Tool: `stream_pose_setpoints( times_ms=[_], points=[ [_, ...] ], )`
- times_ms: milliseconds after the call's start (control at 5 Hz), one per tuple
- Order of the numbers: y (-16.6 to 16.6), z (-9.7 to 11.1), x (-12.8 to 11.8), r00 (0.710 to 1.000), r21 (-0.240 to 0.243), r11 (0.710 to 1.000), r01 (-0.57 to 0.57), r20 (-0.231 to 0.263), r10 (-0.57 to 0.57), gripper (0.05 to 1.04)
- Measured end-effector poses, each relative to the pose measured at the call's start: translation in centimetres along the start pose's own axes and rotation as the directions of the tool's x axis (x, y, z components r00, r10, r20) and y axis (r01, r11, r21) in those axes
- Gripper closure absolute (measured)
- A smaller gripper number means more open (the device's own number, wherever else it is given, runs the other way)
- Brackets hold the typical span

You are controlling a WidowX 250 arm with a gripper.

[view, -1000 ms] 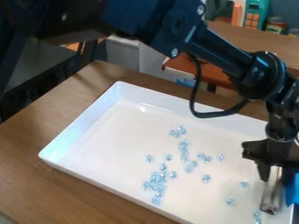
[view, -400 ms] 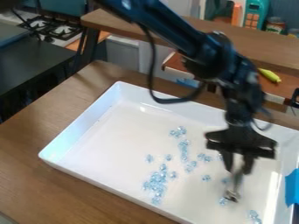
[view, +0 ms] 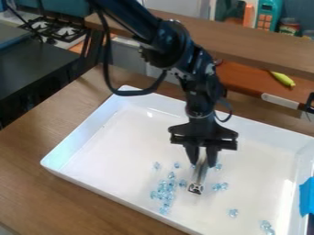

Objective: Sweep into pile

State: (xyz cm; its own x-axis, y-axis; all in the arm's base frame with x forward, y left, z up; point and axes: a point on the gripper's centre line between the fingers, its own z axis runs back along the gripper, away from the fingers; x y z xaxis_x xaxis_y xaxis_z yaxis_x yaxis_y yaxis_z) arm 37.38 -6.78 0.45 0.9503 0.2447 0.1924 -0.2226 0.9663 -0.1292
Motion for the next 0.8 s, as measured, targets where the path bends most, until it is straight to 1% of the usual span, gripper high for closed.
stream_pose_setpoints(
  times_ms=[200,400,600,800],
  points=[
    [2.8,0.5,0.6,0.999,0.053,0.999,-0.005,0.047,0.003,0.746],
    [4.6,2.3,0.4,0.996,0.062,0.998,-0.006,0.084,0.001,0.746],
    [2.4,4.5,0.3,0.992,-0.064,0.995,0.078,0.101,-0.071,0.746],
    [-1.6,5.4,-1.3,0.983,-0.175,0.968,0.181,0.028,-0.179,0.746]
  ],
)
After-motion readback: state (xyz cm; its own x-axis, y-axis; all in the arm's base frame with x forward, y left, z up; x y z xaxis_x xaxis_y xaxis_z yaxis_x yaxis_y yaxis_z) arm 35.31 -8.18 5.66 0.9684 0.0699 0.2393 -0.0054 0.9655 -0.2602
